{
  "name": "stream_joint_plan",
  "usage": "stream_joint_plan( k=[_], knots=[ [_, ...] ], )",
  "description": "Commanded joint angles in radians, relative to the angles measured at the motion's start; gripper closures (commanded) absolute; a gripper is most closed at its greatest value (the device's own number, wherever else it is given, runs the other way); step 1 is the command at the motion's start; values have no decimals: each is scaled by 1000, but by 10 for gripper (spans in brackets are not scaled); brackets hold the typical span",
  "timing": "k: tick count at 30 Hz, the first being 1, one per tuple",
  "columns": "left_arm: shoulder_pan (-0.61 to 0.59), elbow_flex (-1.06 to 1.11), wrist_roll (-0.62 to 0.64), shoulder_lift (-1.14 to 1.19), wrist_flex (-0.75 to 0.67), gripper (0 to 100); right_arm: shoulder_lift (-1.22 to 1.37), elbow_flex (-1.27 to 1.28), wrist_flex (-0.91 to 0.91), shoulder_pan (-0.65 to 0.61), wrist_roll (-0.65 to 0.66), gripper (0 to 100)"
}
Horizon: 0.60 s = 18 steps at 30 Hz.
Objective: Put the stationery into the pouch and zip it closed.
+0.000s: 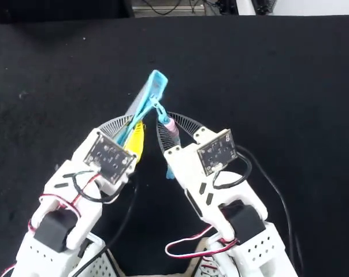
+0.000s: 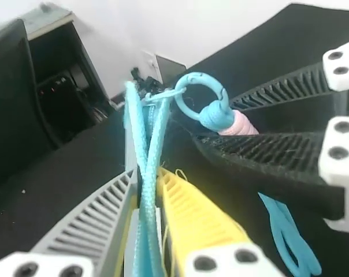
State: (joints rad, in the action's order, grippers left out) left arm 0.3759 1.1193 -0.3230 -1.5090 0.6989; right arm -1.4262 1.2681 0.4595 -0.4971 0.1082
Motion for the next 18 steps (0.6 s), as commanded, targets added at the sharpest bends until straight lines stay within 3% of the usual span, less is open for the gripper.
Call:
stream_joint_plan(
  k=[1, 6, 9, 18],
  knots=[
    [-4, 28, -14, -124, 41, 970, -21, -5, 0, -12, -5, 988],
    [-15, 119, -18, -262, 167, 970, -21, -5, 0, -12, -5, 988],
    [-15, 134, -84, -328, 232, 970, -21, -5, 2, -12, -5, 988],
    [-15, 122, -110, -313, 321, 970, -21, -12, -6, 91, -5, 988]
  ],
)
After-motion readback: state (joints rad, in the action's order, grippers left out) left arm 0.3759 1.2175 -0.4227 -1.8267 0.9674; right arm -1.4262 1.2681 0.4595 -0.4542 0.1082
